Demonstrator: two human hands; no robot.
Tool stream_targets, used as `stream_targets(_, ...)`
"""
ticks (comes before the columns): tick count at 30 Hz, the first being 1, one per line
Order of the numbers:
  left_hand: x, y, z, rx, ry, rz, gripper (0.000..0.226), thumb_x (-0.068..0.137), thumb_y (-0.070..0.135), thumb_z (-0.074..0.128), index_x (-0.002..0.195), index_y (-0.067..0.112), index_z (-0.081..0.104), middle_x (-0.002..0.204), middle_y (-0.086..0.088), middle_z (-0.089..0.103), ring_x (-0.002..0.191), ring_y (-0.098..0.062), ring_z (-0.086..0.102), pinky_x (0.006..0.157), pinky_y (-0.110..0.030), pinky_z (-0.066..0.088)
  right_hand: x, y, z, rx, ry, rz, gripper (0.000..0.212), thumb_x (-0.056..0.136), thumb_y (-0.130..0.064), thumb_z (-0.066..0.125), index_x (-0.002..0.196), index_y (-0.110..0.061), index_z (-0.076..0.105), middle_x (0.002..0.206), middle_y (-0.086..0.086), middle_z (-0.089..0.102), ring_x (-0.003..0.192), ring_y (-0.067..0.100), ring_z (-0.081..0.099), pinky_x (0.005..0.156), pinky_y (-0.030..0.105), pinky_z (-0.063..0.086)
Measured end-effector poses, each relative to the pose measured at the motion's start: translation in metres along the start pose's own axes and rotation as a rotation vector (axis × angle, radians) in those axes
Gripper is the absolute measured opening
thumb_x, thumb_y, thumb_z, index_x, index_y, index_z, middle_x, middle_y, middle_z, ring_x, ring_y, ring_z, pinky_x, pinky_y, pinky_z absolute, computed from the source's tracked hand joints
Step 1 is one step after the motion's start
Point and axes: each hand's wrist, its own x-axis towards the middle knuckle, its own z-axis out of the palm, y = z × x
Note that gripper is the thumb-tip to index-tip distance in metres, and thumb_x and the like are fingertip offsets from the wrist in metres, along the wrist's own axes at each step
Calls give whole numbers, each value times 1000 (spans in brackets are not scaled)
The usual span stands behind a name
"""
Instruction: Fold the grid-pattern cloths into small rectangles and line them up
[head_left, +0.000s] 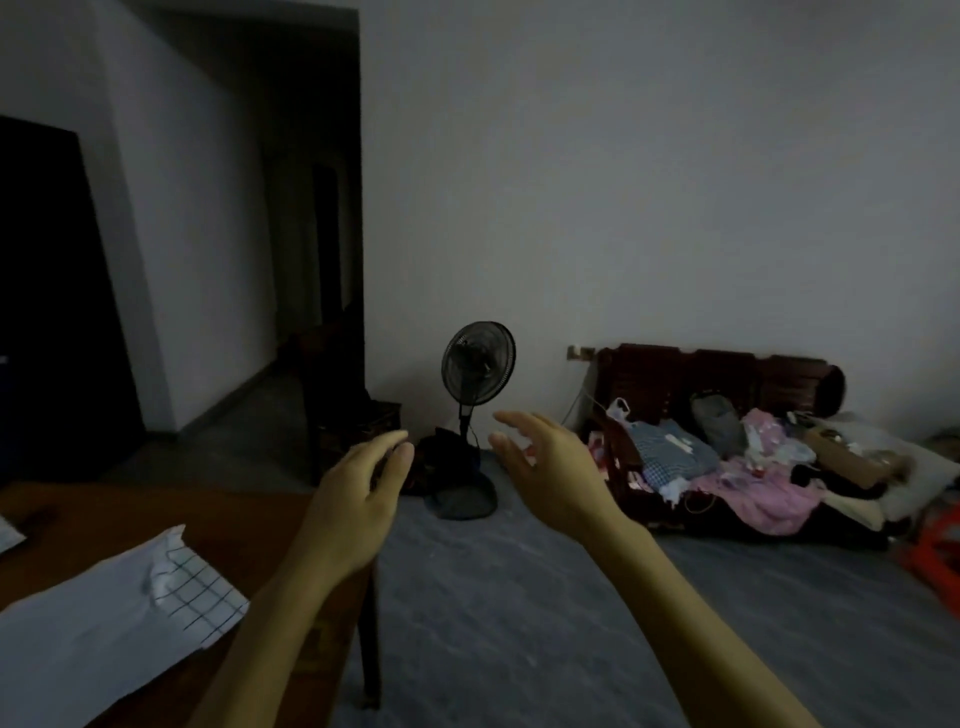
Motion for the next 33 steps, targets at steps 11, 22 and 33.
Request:
stream_targets(11,83,-101,6,85,140,-218,65,82,62,29,137,30,45,135,2,51,117,-9,48,90,-25,40,122,41,128,124,-204,-150,44,99,-42,42,138,-22,47,140,-2,49,121,12,50,91,16,36)
stream_targets(22,132,-196,14,270,375,-496,45,94,46,42,136,28,46,135,6,52,118,-4,47,92,-21,38,235,71,275,414,-464,-378,44,98,-45,44,135,-23,49,136,-5,53,122,9,49,97,19,37)
stream_targets(33,148,-251,13,557,668,-839,40,96,37,49,131,18,52,128,-3,59,100,-1,48,82,-14,36,295,52,380,596,-762,-573,37,98,-40,45,132,-29,51,134,-10,52,110,-10,38,81,-1,29)
